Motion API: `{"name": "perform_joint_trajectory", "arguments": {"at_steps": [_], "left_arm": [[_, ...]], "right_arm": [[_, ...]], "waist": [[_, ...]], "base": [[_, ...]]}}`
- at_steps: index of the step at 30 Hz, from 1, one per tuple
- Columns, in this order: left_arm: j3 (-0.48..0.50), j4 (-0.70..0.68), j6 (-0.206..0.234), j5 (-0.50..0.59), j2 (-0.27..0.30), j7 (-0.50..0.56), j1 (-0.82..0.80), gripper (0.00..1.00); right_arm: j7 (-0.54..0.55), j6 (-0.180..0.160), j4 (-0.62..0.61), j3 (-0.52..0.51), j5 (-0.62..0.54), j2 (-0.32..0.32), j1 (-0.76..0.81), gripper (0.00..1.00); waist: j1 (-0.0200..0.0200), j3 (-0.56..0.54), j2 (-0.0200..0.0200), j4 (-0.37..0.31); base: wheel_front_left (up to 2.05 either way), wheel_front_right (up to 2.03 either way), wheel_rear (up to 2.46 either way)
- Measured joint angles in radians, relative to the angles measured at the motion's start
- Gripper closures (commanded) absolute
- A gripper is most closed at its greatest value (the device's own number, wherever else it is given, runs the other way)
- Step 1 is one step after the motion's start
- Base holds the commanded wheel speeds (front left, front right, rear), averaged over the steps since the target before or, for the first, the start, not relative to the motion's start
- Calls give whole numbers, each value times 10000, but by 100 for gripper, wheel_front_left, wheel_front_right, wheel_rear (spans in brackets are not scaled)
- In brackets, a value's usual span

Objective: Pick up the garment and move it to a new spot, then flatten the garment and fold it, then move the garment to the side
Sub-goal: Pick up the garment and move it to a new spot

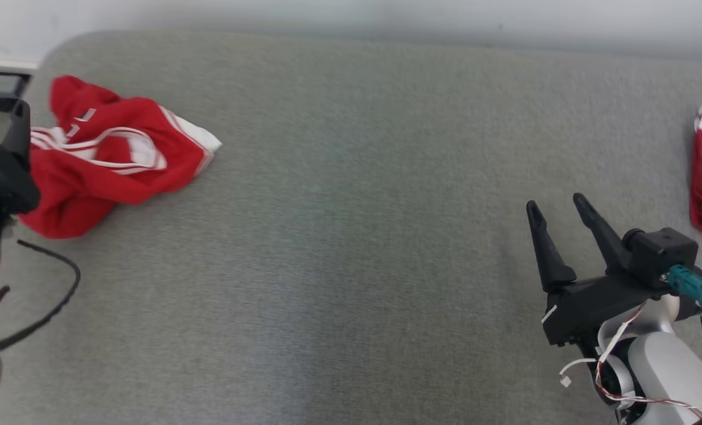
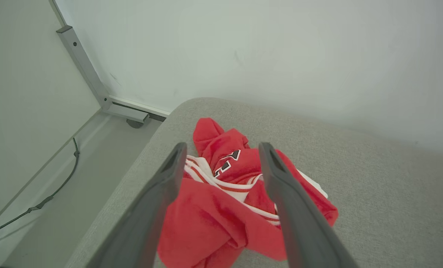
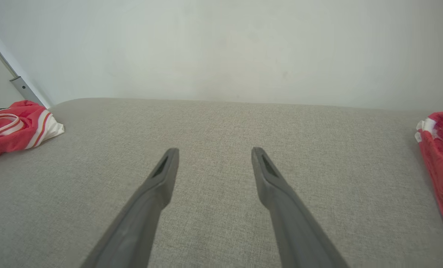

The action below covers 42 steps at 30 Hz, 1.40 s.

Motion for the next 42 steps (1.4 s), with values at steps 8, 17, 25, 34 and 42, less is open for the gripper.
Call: {"name": "perform_joint_trajectory", "arguments": {"at_steps": [8,17,25,34,42], "left_arm": [[-533,1319,-77,238,128,851,-1016,0],[-744,2859,-73,291,130,2456,-1282,0],[-924,3626,-79,249,104,3545,-1735,100],[-1310,3791,-169,316,-56,3707,-2072,100],[-2096,3145,-176,-376,-999,3327,-2262,100]], "right_arm": [[6,-10,-88,-174,-33,-69,-443,0],[40,-12,-86,-209,-88,-167,-759,0],[86,-12,-73,-230,-102,-217,-758,0],[67,-12,288,-224,-102,-184,-752,0],[-102,-12,775,-226,-81,-4,-692,0]], "waist": [[0,852,0,-582],[-1,1279,1,-909],[-2,1306,1,-907],[-2,968,0,-842],[-3,360,0,-792]], "base": [[0,0,0],[0,0,0],[0,0,0],[0,0,0],[0,0,0]]}}
